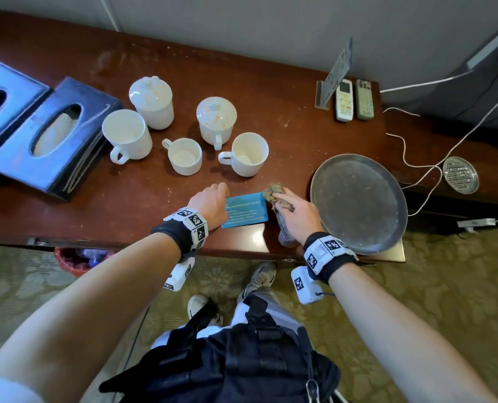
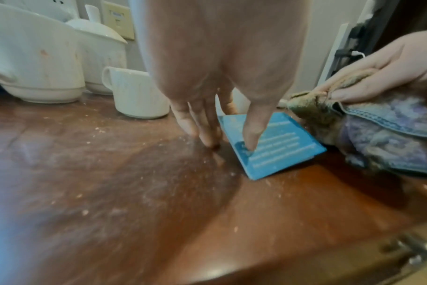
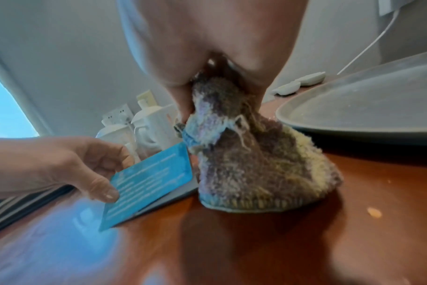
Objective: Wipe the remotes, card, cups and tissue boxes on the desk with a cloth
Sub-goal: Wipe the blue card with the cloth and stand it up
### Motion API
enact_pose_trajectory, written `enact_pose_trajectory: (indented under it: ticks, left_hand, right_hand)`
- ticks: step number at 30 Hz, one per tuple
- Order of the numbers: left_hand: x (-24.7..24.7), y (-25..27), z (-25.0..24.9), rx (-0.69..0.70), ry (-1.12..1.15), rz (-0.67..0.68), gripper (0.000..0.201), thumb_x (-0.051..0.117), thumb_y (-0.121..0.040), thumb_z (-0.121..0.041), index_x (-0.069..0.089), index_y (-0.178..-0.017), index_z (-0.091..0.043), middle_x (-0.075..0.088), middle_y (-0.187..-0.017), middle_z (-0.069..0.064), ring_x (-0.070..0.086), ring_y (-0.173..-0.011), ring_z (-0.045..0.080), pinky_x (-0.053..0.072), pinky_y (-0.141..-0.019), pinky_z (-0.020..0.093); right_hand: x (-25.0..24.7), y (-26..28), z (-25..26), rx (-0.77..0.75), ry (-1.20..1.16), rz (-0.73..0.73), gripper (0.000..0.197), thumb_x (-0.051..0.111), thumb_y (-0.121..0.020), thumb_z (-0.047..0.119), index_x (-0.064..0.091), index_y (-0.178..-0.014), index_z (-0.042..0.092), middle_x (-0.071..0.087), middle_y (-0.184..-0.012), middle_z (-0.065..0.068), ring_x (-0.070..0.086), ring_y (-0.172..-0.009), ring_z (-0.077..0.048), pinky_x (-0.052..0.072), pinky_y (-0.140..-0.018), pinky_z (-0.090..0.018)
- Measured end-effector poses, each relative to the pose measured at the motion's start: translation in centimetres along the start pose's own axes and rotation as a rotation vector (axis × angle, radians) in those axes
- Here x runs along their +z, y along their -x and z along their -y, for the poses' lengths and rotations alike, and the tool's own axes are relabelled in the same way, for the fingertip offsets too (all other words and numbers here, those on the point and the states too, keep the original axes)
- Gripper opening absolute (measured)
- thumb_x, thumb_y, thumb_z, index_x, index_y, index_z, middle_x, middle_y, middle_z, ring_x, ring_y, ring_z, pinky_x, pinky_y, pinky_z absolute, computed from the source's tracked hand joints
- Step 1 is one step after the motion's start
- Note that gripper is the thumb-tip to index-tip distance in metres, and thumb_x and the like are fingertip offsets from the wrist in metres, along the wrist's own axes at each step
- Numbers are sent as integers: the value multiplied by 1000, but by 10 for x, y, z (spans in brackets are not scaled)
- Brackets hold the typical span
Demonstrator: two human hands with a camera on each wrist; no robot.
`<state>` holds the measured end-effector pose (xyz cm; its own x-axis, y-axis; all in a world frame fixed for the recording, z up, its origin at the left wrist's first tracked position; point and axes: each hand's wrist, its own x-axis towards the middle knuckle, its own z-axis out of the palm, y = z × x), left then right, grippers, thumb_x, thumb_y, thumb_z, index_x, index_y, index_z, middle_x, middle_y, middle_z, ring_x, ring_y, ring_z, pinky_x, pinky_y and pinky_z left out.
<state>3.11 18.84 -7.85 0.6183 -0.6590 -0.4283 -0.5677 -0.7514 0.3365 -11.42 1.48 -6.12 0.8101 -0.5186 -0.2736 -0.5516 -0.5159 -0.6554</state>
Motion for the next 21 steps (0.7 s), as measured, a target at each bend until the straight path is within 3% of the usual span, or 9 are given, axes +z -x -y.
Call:
enact_pose_trajectory:
  ticks: [3, 7, 11, 15, 18, 21]
  left_hand:
    - [-17, 2, -4, -8, -13, 15, 27, 58, -94, -17, 45, -117, -18, 61, -103, 5, 56, -82, 22, 41, -65, 32]
    - [-38, 8, -2, 120, -160, -36, 16, 55, -91, -12, 46, -96, -25, 62, -103, 3, 57, -85, 24, 40, -65, 32]
    - [-49, 10, -1, 153, -198, -20, 18, 54, -94, -12, 54, -106, -25, 57, -111, 4, 57, -86, 24, 45, -68, 32]
    - [-41, 19, -2, 48, -171, -88, 29, 53, -97, -20, 52, -127, -21, 56, -121, 6, 64, -96, 29, 52, -74, 37]
    - [-34, 28, -4, -106, -98, -173, 29, 50, -99, -36, 48, -118, -13, 61, -113, 7, 65, -96, 31, 47, -73, 37]
    - [-25, 32, -5, -232, -16, -80, 48, 41, -97, -60, 55, -105, -14, 64, -94, 4, 63, -82, 25, 49, -67, 34]
  right_hand:
    - [-15, -4, 4, 36, -31, -17, 28, 59, -97, 21, 68, -122, 30, 46, -149, 6, 48, -130, -18, 31, -106, -18]
    - [-28, -11, 6, 37, -40, -32, 27, 61, -95, 23, 70, -119, 33, 51, -145, 7, 51, -130, -21, 35, -115, -38]
    - [-29, -9, 10, 5, -31, -9, 26, 62, -95, 24, 71, -116, 36, 53, -143, 8, 53, -128, -21, 34, -115, -41]
    - [-21, -3, 12, -8, -39, 59, 25, 62, -95, 23, 71, -116, 35, 52, -144, 6, 51, -129, -19, 35, -115, -36]
    - [-13, 1, 10, -14, -37, 97, 26, 61, -96, 23, 70, -118, 34, 50, -146, 5, 50, -131, -19, 34, -114, -32]
    - [-1, 3, 8, -20, -23, 130, 26, 62, -95, 22, 70, -118, 33, 51, -146, 4, 49, -132, -19, 31, -115, -30]
